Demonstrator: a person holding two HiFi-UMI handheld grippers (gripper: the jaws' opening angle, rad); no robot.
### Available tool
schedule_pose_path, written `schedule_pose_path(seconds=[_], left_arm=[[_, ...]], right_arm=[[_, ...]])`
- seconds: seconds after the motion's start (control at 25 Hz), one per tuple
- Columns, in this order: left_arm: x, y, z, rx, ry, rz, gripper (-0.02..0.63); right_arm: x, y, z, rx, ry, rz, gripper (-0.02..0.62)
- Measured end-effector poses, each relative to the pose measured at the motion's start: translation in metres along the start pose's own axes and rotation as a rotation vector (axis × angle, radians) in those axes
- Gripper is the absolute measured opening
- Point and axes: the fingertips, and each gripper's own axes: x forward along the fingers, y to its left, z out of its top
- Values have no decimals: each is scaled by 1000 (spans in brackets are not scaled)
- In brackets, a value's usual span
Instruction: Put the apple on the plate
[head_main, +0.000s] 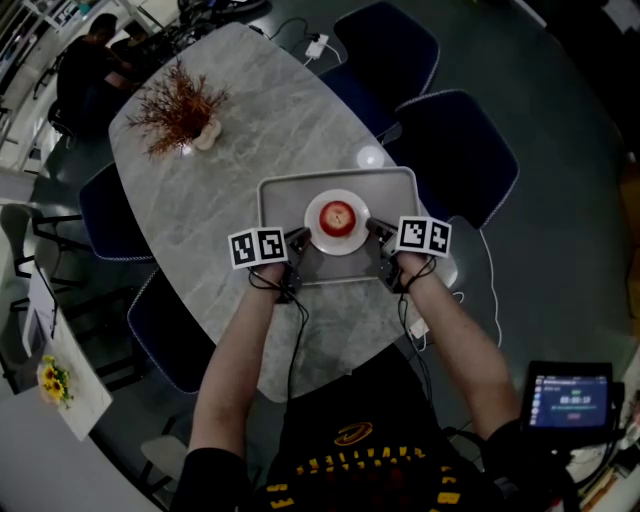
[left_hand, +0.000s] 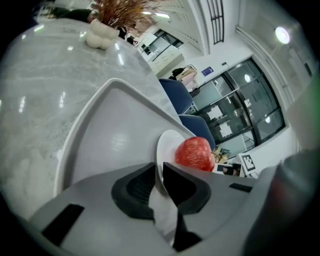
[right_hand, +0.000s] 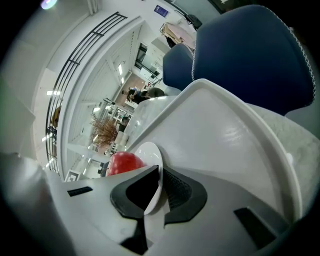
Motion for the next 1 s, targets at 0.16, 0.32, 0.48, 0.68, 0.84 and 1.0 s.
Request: schedule_pose_path(seconds=[0.16, 0.32, 0.48, 0.68, 0.84, 1.0], left_arm=[[-3, 4, 5, 129, -10, 98, 69], [-13, 6, 9, 164, -51, 139, 69], [-25, 4, 12, 230, -89, 189, 69], [-53, -36, 19, 436, -196, 180, 69], [-87, -73, -4, 596, -269, 138, 38], [-109, -93, -17, 659, -341, 136, 34]], right_arm=[[-1, 0, 2, -139, 30, -58, 29], [-12, 2, 8, -318, 17, -153, 29], [-26, 8, 18, -425, -43, -180, 28], [-50, 30, 26, -645, -136, -214, 28], [-74, 65, 11, -731, -208, -169, 28], [-88, 93, -6, -792, -240, -112, 28]])
